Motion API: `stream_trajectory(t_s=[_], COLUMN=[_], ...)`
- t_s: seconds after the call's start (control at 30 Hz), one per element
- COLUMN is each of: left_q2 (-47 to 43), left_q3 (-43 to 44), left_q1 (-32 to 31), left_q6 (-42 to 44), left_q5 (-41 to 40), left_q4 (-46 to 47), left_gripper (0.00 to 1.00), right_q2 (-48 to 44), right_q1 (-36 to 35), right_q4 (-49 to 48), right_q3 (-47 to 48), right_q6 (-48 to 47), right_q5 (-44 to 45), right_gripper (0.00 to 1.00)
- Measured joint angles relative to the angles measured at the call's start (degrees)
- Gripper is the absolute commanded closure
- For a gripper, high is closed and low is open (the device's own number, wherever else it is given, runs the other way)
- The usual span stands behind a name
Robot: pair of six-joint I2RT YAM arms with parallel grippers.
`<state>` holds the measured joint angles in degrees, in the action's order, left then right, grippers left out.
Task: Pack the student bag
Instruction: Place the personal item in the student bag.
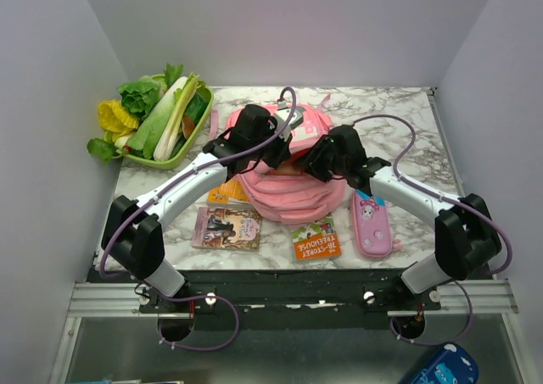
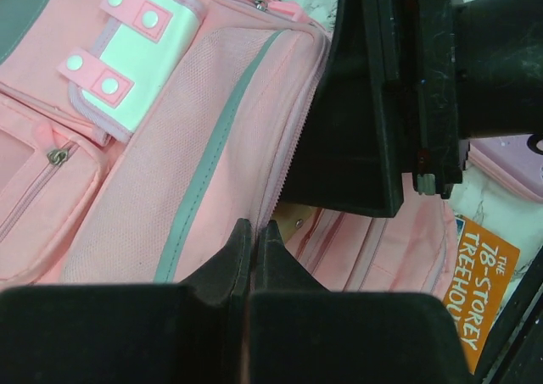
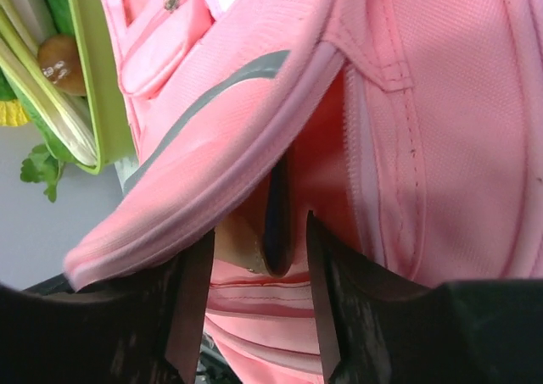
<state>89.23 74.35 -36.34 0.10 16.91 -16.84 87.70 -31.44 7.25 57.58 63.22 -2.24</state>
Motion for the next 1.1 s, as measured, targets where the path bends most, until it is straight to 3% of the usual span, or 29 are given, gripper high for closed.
stream_trajectory(t_s=[0.1, 0.23, 0.3, 0.43, 0.57, 0.63, 0.8, 0.93, 1.1], left_q2=[-0.22, -0.31, -0.31, -0.31, -0.33, -0.87, -4.35, -7.32, -9.97], left_q3=[0.00, -0.02, -0.02, -0.02, 0.46, 1.09, 2.64, 1.55, -4.61], left_q1=[-0.07, -0.55, -0.57, -0.55, -0.52, 0.04, 9.40, 18.03, 21.55], left_q6=[0.09, 1.03, 1.40, 2.67, 5.09, 6.27, 8.81, 13.90, 22.80], left_q5=[0.09, 0.13, 0.17, 1.33, 4.55, 6.56, 13.18, 15.69, 19.34], left_q4=[0.00, -0.11, -0.17, -1.31, -4.79, -6.25, -9.62, -11.21, -16.79], left_gripper=[1.00, 1.00, 1.00, 0.72, 0.62, 0.52, 0.52, 0.58, 0.58], right_q2=[-2.91, -9.70, -12.35, -15.78, -18.75, -19.78, -19.78, -14.45, -6.01], right_q1=[-0.35, -1.09, -1.51, -3.80, -6.40, -7.76, -12.76, -16.26, -19.37], right_q4=[0.09, -0.79, -1.55, -2.67, -2.64, -2.69, -1.51, 2.01, 5.42], right_q3=[-1.07, -5.07, -7.02, -11.23, -14.12, -14.14, -12.46, -5.66, 3.87], right_q6=[-3.45, -8.02, -9.81, -12.76, -15.72, -17.07, -18.78, -18.71, -18.32], right_q5=[1.86, 4.22, 5.16, 6.34, 7.58, 8.66, 11.30, 12.50, 14.49], right_gripper=[0.48, 0.67, 0.68, 0.54, 0.48, 0.46, 0.44, 0.44, 0.43])
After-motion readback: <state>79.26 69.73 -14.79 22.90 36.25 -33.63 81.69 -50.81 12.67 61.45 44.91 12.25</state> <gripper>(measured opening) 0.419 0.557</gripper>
